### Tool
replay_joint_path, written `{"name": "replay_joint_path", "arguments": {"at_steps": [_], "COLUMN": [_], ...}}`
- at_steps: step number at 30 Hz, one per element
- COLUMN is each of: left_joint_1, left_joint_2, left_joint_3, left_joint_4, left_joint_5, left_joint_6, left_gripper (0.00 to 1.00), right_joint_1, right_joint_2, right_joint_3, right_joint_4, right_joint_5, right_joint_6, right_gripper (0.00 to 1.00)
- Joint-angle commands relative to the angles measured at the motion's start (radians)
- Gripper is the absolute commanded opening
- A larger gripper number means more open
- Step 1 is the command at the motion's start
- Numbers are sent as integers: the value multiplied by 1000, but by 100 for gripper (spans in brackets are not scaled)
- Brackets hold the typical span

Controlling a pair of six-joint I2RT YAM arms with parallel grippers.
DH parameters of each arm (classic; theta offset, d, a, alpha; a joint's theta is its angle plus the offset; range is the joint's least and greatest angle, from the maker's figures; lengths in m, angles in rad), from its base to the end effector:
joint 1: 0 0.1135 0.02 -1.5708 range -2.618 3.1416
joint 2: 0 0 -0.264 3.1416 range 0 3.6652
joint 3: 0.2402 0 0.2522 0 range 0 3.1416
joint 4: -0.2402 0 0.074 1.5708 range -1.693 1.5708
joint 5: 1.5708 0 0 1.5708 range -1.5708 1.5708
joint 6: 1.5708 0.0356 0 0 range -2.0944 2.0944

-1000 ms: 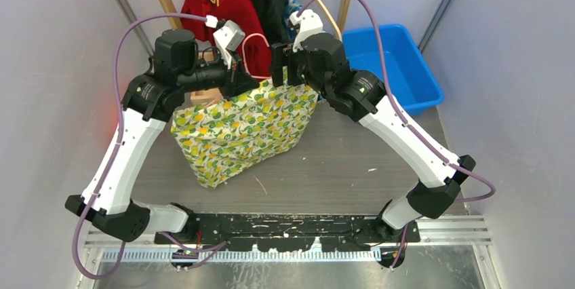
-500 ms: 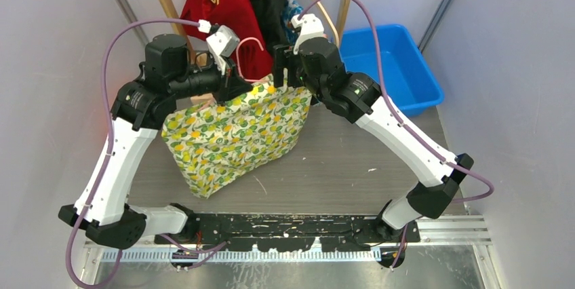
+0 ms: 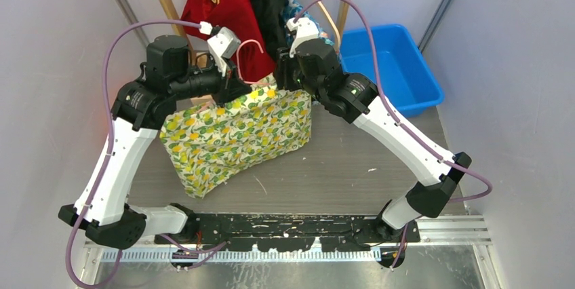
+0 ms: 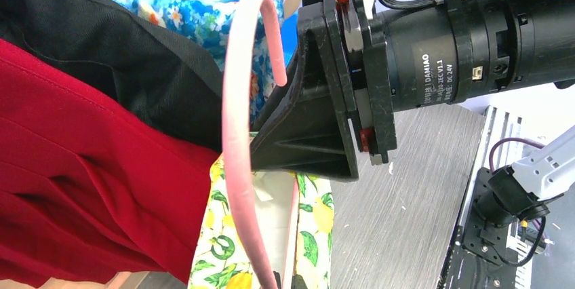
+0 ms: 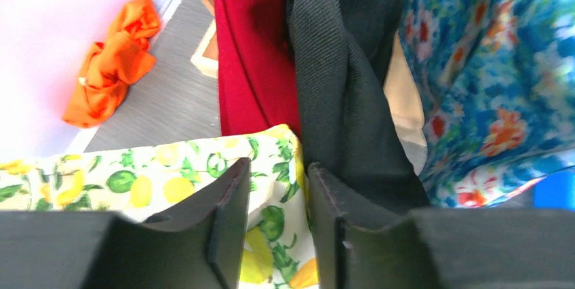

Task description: Remove the skirt from the hanger

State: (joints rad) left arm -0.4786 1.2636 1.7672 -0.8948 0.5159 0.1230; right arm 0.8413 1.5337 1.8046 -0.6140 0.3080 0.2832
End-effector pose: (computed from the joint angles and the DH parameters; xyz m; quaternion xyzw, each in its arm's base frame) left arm 0.1897 -0.1182 0.4959 0.3736 0.7254 -0.3038 0.4918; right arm 0.2292 0.2402 0.4644 -0.1375 0.8009 0.1973 0.5484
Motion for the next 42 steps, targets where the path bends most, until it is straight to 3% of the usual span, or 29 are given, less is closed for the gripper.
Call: {"name": "replay_joint_path", "arguments": {"at_steps": [1,2,3,14,20,28,36,42], "left_joint_1": [-5,-5,-6,-5,-5,-5,-5,-5], "left_joint_2": [-28,-28,-29,-31,-37,-47,-93,-134], "left_joint_3": [60,61,62,61,45,126,135,144], "left_joint_4": [104,102,102,96,137,99,157,91], "left_joint_5": [-4,-10,-18,-164,-223,-166,-34,-84], "left_joint_6": [19,22,23,56,47,36,-65,-37], "left_gripper": [0,0,0,0,0,0,0,0], "right_joint_1": [4,3,5,4,4,2,-10,-43], "right_joint_2": [-4,-5,-7,-55,-100,-76,20,31], "right_joint_3": [-2,-2,-1,38,9,-14,34,27], "right_joint_4": [-6,-8,-10,28,31,157,275,298], "right_joint_5": [-48,-43,-37,275,350,467,468,467], "right_joint_6": [15,20,21,-75,-121,-311,-440,-473], "right_gripper": [14,3,1,1,1,1,1,1]}}
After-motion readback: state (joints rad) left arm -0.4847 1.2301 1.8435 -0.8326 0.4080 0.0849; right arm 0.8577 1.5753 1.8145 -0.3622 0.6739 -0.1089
